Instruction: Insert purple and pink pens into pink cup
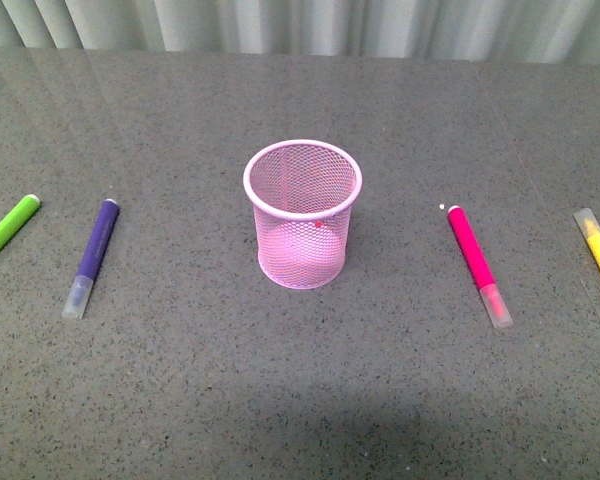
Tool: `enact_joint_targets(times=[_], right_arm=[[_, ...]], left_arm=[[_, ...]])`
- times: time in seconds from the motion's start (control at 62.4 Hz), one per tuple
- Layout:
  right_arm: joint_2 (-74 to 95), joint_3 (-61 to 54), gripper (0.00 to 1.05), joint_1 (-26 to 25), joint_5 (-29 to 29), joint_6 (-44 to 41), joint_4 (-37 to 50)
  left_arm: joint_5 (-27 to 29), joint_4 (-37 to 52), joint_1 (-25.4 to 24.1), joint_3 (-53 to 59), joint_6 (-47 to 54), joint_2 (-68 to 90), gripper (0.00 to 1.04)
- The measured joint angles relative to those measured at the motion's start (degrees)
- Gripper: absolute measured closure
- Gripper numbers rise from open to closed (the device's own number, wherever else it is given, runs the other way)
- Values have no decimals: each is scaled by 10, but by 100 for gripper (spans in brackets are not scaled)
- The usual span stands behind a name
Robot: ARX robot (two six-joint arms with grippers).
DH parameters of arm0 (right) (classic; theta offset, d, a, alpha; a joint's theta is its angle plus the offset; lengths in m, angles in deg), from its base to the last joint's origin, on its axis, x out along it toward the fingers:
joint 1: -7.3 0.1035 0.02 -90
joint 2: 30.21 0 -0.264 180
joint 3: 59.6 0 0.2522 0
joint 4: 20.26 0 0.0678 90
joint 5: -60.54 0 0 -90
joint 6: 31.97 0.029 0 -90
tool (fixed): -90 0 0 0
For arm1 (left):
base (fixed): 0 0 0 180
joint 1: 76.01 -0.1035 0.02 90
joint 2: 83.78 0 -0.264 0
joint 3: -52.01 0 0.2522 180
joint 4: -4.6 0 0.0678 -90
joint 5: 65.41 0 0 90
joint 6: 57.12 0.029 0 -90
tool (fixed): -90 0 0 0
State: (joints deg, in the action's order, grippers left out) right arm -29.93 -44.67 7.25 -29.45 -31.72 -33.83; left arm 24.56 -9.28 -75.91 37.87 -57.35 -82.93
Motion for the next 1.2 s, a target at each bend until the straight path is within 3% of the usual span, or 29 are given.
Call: enact_joint_targets(times=[1.203], right_arm=[[0, 0, 7, 0, 0, 0, 0]], left_arm=[[0, 0, 0, 0, 0, 0, 8]])
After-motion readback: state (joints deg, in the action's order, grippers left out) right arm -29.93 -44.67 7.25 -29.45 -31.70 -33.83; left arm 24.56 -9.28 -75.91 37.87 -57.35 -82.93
